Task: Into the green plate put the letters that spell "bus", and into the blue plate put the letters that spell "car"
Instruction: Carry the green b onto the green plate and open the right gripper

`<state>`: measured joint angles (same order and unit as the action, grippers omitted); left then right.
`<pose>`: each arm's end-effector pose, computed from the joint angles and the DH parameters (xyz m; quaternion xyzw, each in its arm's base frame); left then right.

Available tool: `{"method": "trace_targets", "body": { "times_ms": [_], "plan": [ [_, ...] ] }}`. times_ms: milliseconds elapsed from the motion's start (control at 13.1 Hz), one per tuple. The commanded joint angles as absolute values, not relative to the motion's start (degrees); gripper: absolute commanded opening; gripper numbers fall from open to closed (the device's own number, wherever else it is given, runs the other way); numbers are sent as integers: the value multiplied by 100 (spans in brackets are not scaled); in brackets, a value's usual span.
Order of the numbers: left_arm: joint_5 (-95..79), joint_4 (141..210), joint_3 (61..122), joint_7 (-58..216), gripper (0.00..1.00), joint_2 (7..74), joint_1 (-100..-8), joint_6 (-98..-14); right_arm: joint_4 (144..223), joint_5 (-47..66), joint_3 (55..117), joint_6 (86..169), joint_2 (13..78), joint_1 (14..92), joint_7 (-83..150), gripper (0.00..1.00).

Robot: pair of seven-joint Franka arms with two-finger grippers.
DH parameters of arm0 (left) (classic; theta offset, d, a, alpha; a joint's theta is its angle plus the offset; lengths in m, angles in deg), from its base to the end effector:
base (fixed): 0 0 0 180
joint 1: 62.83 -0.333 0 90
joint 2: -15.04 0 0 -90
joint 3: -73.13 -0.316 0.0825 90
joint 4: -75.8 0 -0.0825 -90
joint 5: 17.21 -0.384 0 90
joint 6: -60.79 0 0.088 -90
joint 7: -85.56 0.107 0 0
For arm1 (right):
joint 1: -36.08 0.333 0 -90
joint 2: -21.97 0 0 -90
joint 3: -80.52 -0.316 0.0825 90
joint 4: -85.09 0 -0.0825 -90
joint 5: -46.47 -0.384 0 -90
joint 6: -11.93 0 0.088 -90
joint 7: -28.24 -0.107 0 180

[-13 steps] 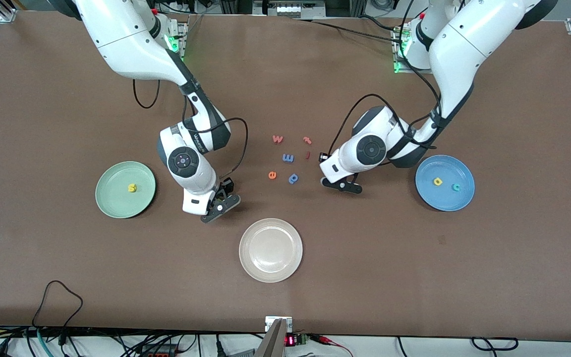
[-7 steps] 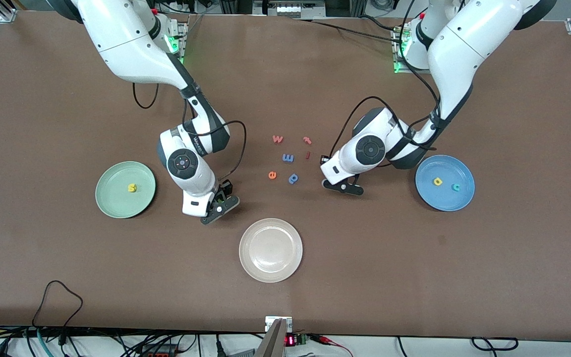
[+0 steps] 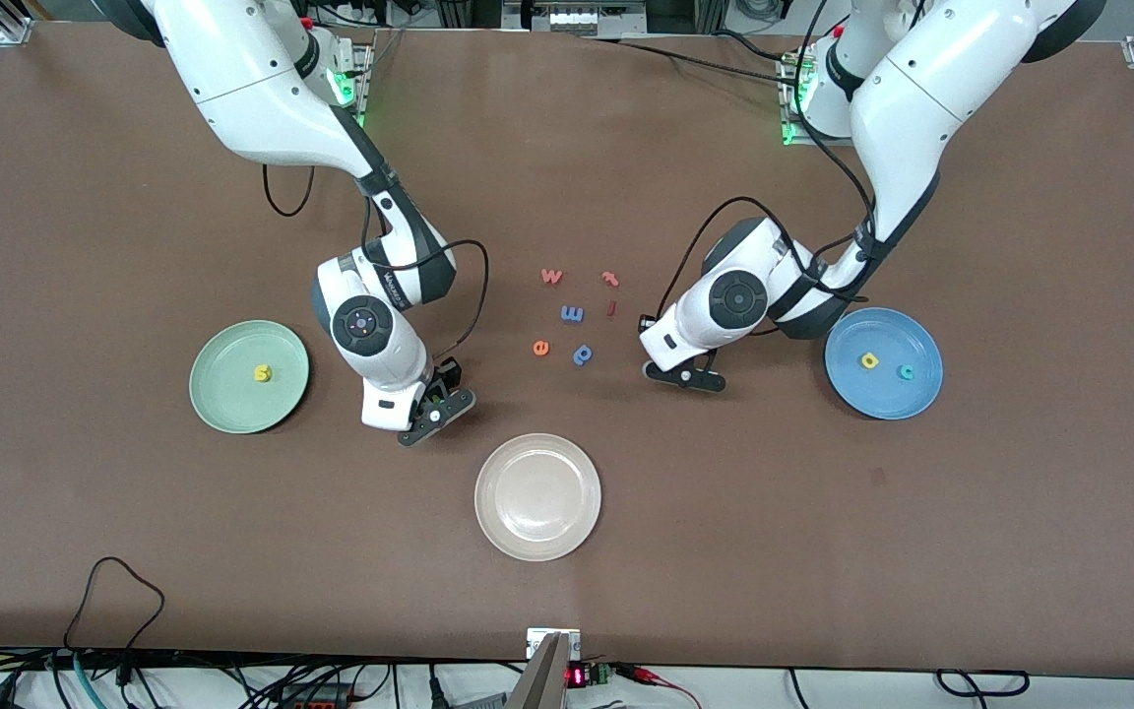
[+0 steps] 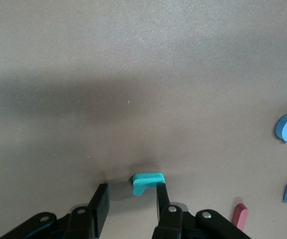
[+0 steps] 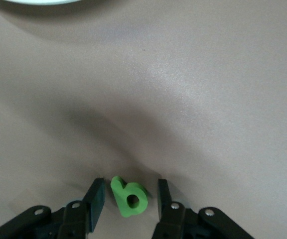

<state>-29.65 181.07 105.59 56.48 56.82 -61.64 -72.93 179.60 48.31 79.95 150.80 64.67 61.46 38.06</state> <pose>0.5358 -0.3319 0.1736 0.9898 -0.0710 -0.1024 0.0691 0.6185 0.3000 0.1791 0.9482 0.3171 0.0154 0.0053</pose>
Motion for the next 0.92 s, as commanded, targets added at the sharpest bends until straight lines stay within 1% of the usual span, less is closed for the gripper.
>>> {"method": "trace_targets", "body": {
  "times_ms": [0,153,230,383,460,690,843],
  "plan": [
    [-3127,18048,10512,5489,46,5731,-6055,-7385,17861,4902,7990,15106,6548,6148,3870,26],
    [-3127,18048,10504,5489,46,5758,-6046,-7394,17861,4893,7999,15106,6548,6131,3861,11],
    [-3135,18048,10512,5489,45,5767,-6046,-7394,17861,4893,7999,15098,6548,6131,3861,9],
    [-3127,18030,10512,5480,45,5775,-6003,-7394,17861,4884,8043,15097,6469,6096,3879,9],
    [-3127,18021,10512,5454,45,5775,-6002,-7394,17913,4893,8060,15054,6312,5974,3870,9],
    [-3127,17978,10512,5401,45,5758,-6002,-7385,18509,4902,8061,14835,5549,5272,4053,9],
    [-3127,17960,10512,5392,45,5758,-6002,-7385,18904,4911,8052,14432,5109,4745,4247,9]
  ]
}}
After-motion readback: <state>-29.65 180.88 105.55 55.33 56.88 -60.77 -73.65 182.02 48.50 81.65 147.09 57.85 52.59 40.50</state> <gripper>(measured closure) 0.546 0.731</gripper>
